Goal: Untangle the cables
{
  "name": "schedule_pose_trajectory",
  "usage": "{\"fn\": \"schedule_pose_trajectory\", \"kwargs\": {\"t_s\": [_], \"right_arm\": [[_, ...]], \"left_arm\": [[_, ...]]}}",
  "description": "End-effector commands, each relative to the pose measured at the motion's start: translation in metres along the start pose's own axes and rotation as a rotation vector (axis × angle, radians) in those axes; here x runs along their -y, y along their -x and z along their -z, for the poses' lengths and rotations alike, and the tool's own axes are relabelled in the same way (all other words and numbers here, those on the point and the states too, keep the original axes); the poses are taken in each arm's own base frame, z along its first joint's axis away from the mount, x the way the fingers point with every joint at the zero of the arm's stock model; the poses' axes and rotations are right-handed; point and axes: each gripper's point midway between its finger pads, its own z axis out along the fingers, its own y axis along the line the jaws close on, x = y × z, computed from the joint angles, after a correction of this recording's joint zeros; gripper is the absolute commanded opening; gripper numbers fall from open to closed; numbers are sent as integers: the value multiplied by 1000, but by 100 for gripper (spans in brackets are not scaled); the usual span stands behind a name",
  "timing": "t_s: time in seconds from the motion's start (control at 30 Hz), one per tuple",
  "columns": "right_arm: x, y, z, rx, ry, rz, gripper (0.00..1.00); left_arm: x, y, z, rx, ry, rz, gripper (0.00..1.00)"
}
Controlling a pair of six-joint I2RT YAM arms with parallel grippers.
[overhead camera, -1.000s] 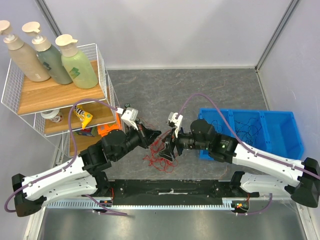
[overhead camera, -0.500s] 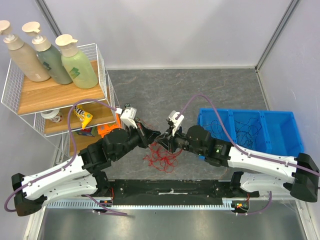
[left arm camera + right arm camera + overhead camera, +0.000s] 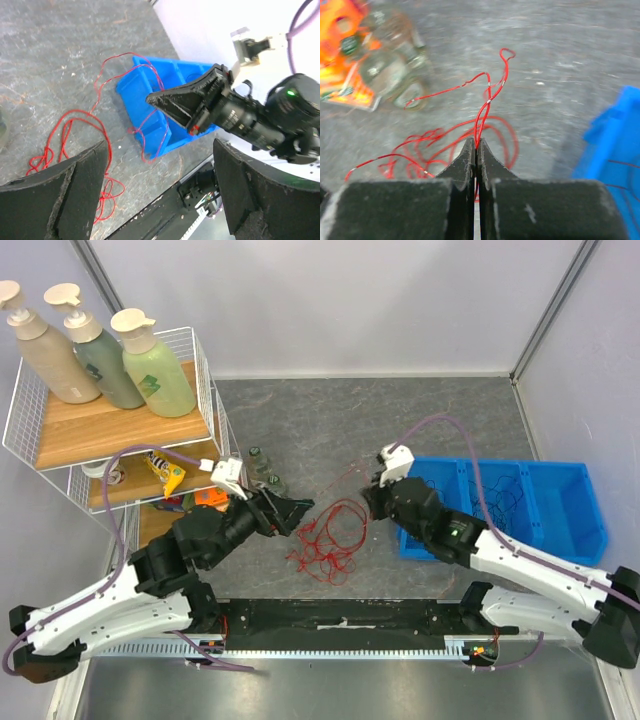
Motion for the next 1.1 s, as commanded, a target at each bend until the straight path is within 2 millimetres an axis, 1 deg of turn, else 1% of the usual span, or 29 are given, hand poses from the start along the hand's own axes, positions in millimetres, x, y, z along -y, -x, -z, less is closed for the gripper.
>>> {"fn": "schedule_pose_trajectory", "kwargs": {"t_s": [0.0, 0.03, 0.13, 0.27, 0.3, 0.33, 0.37, 0.43, 0.5, 0.57, 0.63, 0.7, 0.77, 0.8, 0.83, 0.93, 0.97, 1.0, 1.03, 1.07], "right_arm": [[51, 22, 12, 49, -122, -128, 0], [68, 32, 17, 76, -173, -163, 0], [111, 66, 37, 154, -337, -253, 0], [165, 97, 68, 186, -564, -335, 0], [176, 99, 75, 182, -619, -356, 0], [191, 103, 86, 190, -692, -390, 0], [202, 105, 97, 199, -749, -423, 0], [226, 105, 116, 226, -849, -485, 0], [242, 99, 126, 234, -889, -531, 0], [261, 88, 139, 233, -973, -577, 0], [288, 69, 161, 238, -1120, -620, 0], [323, 49, 195, 256, -1332, -645, 0], [345, 28, 215, 245, -1465, -697, 0], [353, 16, 224, 244, -1494, -751, 0], [358, 8, 230, 253, -1508, -795, 0], [373, -4, 253, 309, -1581, -874, 0], [378, -7, 259, 311, -1602, -896, 0], [383, -11, 259, 302, -1608, -919, 0], [388, -16, 259, 293, -1611, -952, 0], [397, -26, 251, 246, -1592, -986, 0]], "left_arm": [[-3, 27, 15, 100, 8, -30, 89], [-5, 26, 15, 102, 9, -28, 88], [-6, 24, 16, 100, 6, -18, 88], [-4, 16, 11, 66, 2, -26, 88], [-3, 14, 9, 57, 2, -28, 88], [-2, 13, 8, 47, -2, -30, 88], [-1, 11, 7, 40, -4, -34, 88], [1, 9, 5, 26, -9, -37, 87], [0, 6, 4, 17, -8, -35, 87], [0, 5, 4, 13, -8, -34, 87], [0, 4, 4, 11, -10, -37, 87], [-2, 3, 5, 13, -8, -35, 86], [-4, 2, 4, 18, -9, -28, 86], [-2, 1, 4, 15, -18, -27, 86], [-1, 0, 4, 12, -26, -29, 86], [1, -3, 2, -8, -30, -39, 86], [1, -3, 2, -8, -30, -41, 86], [1, -4, 1, -13, -30, -42, 86], [1, -5, 0, -16, -27, -43, 86], [1, -5, 0, -16, -27, -39, 86]]}}
